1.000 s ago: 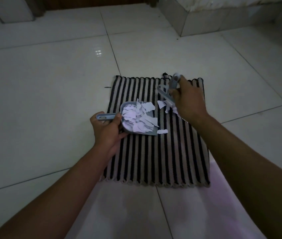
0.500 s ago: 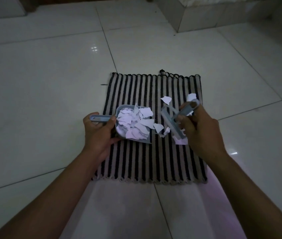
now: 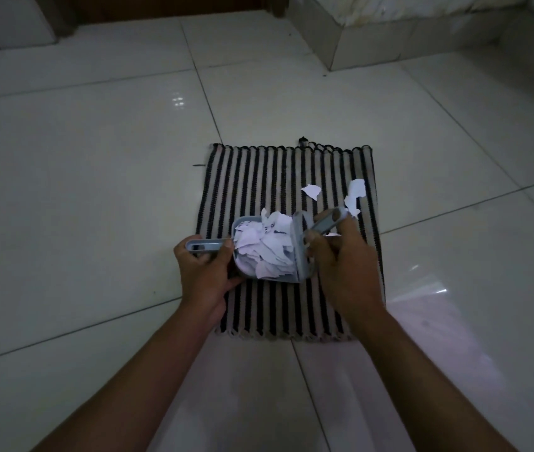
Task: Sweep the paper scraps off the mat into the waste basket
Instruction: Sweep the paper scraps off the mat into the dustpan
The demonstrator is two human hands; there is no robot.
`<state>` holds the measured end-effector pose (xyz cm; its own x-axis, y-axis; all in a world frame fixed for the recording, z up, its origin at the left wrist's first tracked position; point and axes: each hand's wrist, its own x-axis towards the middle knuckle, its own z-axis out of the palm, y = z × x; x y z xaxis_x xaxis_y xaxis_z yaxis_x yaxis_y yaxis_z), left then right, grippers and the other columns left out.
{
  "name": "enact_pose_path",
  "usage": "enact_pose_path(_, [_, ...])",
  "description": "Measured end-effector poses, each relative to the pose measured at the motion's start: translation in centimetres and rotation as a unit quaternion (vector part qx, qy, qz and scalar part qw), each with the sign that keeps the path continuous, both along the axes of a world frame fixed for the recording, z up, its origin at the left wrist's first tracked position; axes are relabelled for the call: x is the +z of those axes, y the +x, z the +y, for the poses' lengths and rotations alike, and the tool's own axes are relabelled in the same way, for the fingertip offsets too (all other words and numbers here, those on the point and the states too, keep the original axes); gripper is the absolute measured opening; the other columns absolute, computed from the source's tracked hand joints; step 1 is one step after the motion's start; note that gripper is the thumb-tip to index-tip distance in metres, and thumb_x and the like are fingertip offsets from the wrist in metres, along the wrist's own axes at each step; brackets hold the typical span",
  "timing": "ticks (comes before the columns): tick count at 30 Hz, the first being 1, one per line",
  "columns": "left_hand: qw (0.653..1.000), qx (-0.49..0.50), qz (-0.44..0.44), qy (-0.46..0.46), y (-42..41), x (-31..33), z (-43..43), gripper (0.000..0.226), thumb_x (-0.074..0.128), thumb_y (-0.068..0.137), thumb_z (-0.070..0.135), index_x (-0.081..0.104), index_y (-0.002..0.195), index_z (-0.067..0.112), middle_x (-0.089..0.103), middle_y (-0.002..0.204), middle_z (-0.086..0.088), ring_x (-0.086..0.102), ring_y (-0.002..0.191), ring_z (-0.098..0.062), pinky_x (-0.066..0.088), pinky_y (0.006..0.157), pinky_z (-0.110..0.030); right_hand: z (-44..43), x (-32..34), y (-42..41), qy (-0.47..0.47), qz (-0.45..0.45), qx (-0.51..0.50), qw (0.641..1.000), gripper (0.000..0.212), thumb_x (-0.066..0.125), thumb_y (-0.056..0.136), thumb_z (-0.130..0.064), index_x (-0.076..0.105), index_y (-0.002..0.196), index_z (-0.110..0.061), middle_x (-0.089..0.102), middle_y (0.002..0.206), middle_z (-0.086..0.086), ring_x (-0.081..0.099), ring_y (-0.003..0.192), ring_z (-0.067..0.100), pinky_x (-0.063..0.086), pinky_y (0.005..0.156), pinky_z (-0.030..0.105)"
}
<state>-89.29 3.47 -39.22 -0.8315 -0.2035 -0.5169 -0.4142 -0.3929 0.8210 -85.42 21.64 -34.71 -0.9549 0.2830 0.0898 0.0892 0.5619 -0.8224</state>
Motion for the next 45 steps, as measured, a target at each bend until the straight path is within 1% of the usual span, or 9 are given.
enact_pose_path(3, [1.000, 0.001, -0.007, 0.004, 0.1, -0.1, -0.3, 0.050, 0.072, 0.090, 0.006, 0.040, 0.126, 0.018, 0.067, 0.112, -0.014, 0.069, 0.100, -0.027, 0.061, 0.062, -0.040, 1.8, 0.9, 0.5, -0.020, -0.016, -0.033, 0.999, 0.010, 0.052, 0.099, -0.032, 0.051, 0.109, -0.031, 0.071, 0.079, -0.003, 0.069, 0.063, 0.008, 0.059, 0.050, 0.027])
enact_pose_path(6, [1.000, 0.003, -0.008, 0.005, 0.3, -0.1, -0.5, 0.051, 0.072, 0.090, 0.005, 0.039, 0.127, 0.017, 0.068, 0.114, -0.014, 0.070, 0.102, -0.028, 0.062, 0.064, -0.041, 3.9, 1.2, 1.4, 0.018, -0.015, -0.064, 0.998, 0.010, 0.052, 0.099, -0.031, 0.047, 0.108, -0.035, 0.062, 0.071, -0.017, 0.065, 0.059, -0.003, 0.053, 0.048, 0.013])
enact_pose_path(9, [1.000, 0.001, -0.008, 0.002, 0.5, 0.1, -0.2, 0.051, 0.071, 0.091, 0.005, 0.038, 0.128, 0.017, 0.067, 0.109, -0.012, 0.071, 0.095, -0.024, 0.061, 0.061, -0.039, 4.8, 1.0, 2.4, 0.060, -0.019, -0.084, 0.995, 0.012, 0.053, 0.099, -0.029, 0.045, 0.108, -0.034, 0.055, 0.064, -0.015, 0.064, 0.057, 0.002, 0.055, 0.049, 0.023])
enact_pose_path(13, [1.000, -0.018, -0.008, 0.002, 1.4, 0.2, 0.9, 0.048, 0.070, 0.092, 0.007, 0.039, 0.125, 0.018, 0.067, 0.105, -0.009, 0.071, 0.087, -0.017, 0.061, 0.060, -0.035, 3.1, -0.1, 4.0, 0.057, -0.042, -0.067, 0.995, 0.013, 0.051, 0.098, -0.030, 0.049, 0.110, -0.026, 0.062, 0.068, -0.010, 0.056, 0.047, -0.006, 0.043, 0.040, 0.008])
enact_pose_path(17, [1.000, -0.013, -0.014, -0.009, 2.2, -0.1, 1.8, 0.053, 0.070, 0.092, 0.006, 0.036, 0.132, 0.014, 0.067, 0.110, -0.011, 0.071, 0.091, -0.021, 0.062, 0.061, -0.037, 0.5, -1.2, 4.3, 0.063, -0.017, -0.027, 0.998, 0.013, 0.053, 0.097, -0.033, 0.053, 0.107, -0.024, 0.063, 0.067, -0.007, 0.057, 0.048, 0.001, 0.044, 0.038, 0.016])
enact_pose_path(24, [1.000, -0.004, -0.007, 0.010, 1.7, 0.1, 1.7, 0.054, 0.071, 0.091, 0.006, 0.036, 0.132, 0.015, 0.066, 0.112, -0.014, 0.070, 0.099, -0.027, 0.062, 0.063, -0.038, 4.1, 0.8, 2.3, 0.009, -0.025, -0.058, 0.998, 0.018, 0.052, 0.099, -0.028, 0.052, 0.116, -0.024, 0.064, 0.078, -0.012, 0.062, 0.062, -0.003, 0.050, 0.046, 0.011])
enact_pose_path(31, [1.000, -0.004, -0.001, 0.010, 0.8, 0.2, 2.5, 0.054, 0.069, 0.093, 0.004, 0.034, 0.132, 0.015, 0.065, 0.108, -0.010, 0.069, 0.092, -0.020, 0.063, 0.062, -0.037, 5.3, -0.2, -0.7, 0.063, -0.061, -0.043, 0.995, 0.031, 0.048, 0.102, -0.024, 0.047, 0.132, -0.021, 0.064, 0.091, -0.004, 0.057, 0.057, -0.004, 0.045, 0.041, 0.008])
enact_pose_path(40, [1.000, 0.000, -0.001, 0.017, 0.2, 0.1, 2.7, 0.049, 0.069, 0.092, 0.005, 0.036, 0.125, 0.020, 0.064, 0.111, -0.011, 0.069, 0.098, -0.024, 0.063, 0.062, -0.038, 3.2, -0.2, -0.9, 0.073, -0.030, 0.021, 0.997, 0.025, 0.051, 0.100, -0.027, 0.050, 0.124, -0.022, 0.069, 0.083, 0.001, 0.067, 0.065, 0.010, 0.059, 0.054, 0.032])
enact_pose_path(45, [1.000, 0.004, -0.002, 0.025, -0.4, 0.1, 2.7, 0.051, 0.068, 0.093, 0.003, 0.035, 0.128, 0.019, 0.065, 0.110, -0.010, 0.069, 0.094, -0.021, 0.063, 0.062, -0.038, 4.7, 0.0, -1.8, 0.055, -0.033, -0.040, 0.997, 0.027, 0.050, 0.100, -0.030, 0.049, 0.126, -0.022, 0.067, 0.075, -0.001, 0.067, 0.061, 0.013, 0.059, 0.055, 0.039])
